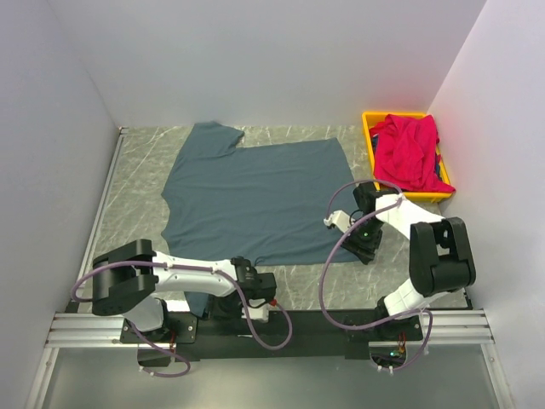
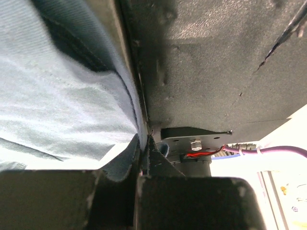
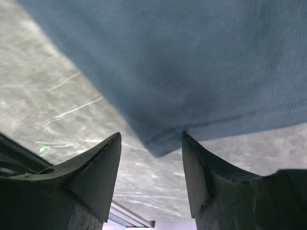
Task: Fold and stack the t-shirts
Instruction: Fold the tshirt
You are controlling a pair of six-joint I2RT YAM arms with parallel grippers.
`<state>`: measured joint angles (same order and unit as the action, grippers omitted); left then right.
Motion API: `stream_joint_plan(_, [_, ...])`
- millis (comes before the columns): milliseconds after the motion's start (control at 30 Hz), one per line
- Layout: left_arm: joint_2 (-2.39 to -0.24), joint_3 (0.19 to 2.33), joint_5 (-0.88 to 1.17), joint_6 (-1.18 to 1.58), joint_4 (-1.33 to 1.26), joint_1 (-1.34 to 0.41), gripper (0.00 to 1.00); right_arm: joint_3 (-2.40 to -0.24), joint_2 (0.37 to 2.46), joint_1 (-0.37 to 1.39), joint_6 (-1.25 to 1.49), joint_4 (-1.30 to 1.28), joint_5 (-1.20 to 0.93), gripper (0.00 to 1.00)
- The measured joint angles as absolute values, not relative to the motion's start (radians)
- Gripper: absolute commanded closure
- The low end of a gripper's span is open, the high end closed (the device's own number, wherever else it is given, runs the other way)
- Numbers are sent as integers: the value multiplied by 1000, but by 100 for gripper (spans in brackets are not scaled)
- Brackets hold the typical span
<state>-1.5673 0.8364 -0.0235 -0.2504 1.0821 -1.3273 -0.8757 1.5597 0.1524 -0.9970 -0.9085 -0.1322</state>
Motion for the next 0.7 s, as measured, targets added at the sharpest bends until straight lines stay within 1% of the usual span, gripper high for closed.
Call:
stream_joint_plan(33, [-1562, 836, -23, -251, 1083, -1322, 99, -873, 1570, 152, -997, -898, -126, 47])
stream_joint_plan(133, [-1536, 839, -23, -258, 1090, -1294, 99, -870, 1585, 153, -997, -875, -97, 56])
stream_joint_plan(167, [-1523, 843, -23, -261, 1095, -1276, 99, -870, 1586, 153, -997, -869, -92, 63])
stream_joint_plan(200, [-1511, 848, -23, -267, 1100, -1262, 99, -870, 1587, 153, -997, -862, -85, 67])
stream_joint_plan(233, [-1496, 858, -24, -271, 1108, -1245, 99, -870, 1588, 153, -997, -855, -79, 75])
stream_joint_plan(300, [-1472, 889, -25, -280, 1128, -1211, 99, -870, 1589, 153, -994, -846, -72, 85])
stream_joint_plan(333, [-1461, 908, -25, -287, 1139, -1194, 99, -871, 1589, 153, -993, -845, -71, 95])
stream_joint_plan(367, [-1452, 934, -24, -295, 1152, -1171, 99, -873, 1589, 153, -991, -846, -72, 98])
stream_joint_plan(400, [-1441, 961, -23, -303, 1165, -1148, 99, -877, 1591, 153, -987, -852, -75, 100])
stream_joint_plan(700, [-1305, 1164, -25, -394, 1289, -942, 100, -924, 1562, 153, -981, -924, -120, 100])
